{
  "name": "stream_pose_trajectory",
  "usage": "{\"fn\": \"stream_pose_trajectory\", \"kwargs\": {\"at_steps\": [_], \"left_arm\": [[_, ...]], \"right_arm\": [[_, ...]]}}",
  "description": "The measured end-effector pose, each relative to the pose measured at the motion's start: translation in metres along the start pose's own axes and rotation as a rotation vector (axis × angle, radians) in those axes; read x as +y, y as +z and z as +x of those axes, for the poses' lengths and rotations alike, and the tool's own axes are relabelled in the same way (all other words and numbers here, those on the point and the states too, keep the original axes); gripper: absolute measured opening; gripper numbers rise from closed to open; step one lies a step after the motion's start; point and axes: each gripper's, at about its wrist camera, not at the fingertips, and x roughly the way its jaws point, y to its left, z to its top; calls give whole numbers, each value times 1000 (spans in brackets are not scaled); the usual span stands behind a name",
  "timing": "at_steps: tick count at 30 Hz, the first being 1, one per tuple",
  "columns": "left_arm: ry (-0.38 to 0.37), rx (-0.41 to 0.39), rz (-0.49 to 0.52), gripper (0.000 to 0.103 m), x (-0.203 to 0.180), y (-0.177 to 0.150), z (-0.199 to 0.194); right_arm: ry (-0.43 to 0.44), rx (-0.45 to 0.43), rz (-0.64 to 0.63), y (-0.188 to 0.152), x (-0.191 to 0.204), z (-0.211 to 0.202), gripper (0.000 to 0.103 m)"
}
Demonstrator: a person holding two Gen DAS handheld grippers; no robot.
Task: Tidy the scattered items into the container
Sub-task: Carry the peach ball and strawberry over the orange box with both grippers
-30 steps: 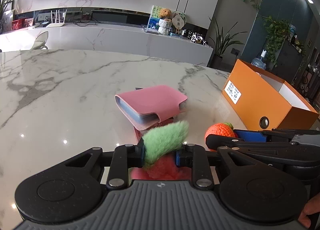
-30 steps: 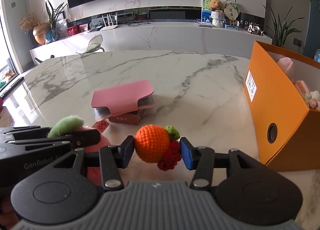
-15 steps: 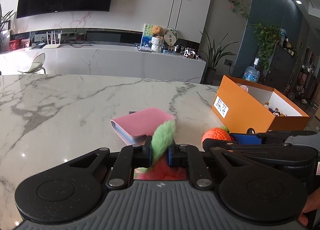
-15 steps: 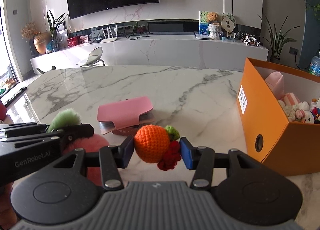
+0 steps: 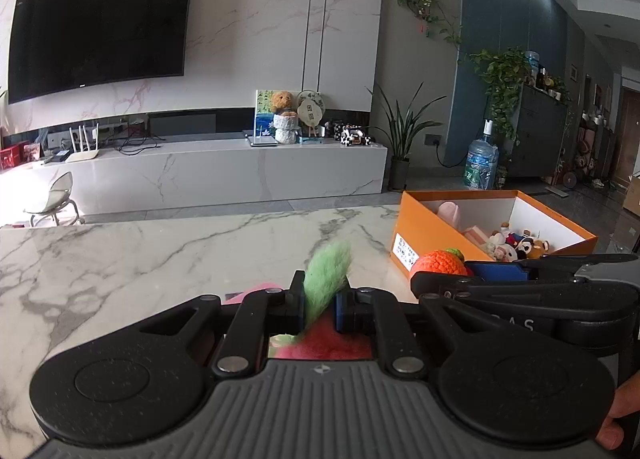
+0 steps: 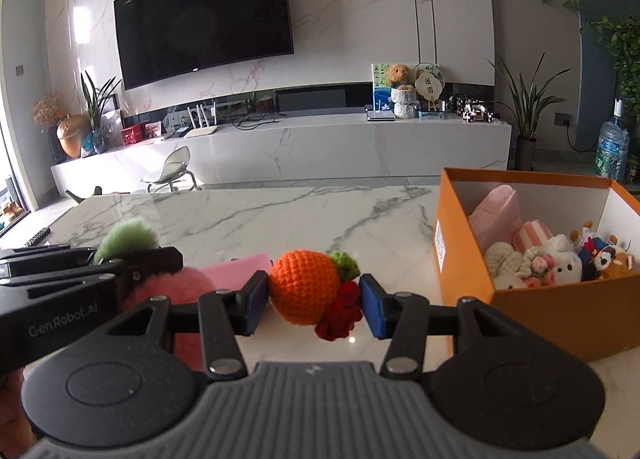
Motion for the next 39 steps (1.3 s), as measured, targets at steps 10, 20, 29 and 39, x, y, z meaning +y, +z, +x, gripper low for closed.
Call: {"fn": "stream_pose_trajectory", "kwargs": {"at_steps": [10, 20, 29, 39], "left_arm": [[-83, -20, 82, 15, -49, 28, 19], [-203, -52, 157, 15, -111, 60, 51], [-273, -55, 198, 15, -159, 86, 93], [-303, -12, 252, 14, -196, 96, 151]], "right_arm": [[-97, -72, 68, 15, -52, -28, 52], [-192, -98, 107, 25, -113, -46, 52], [-278, -126, 127, 43, -178, -46, 52], [-325, -105, 184, 58, -243, -16, 52]]}}
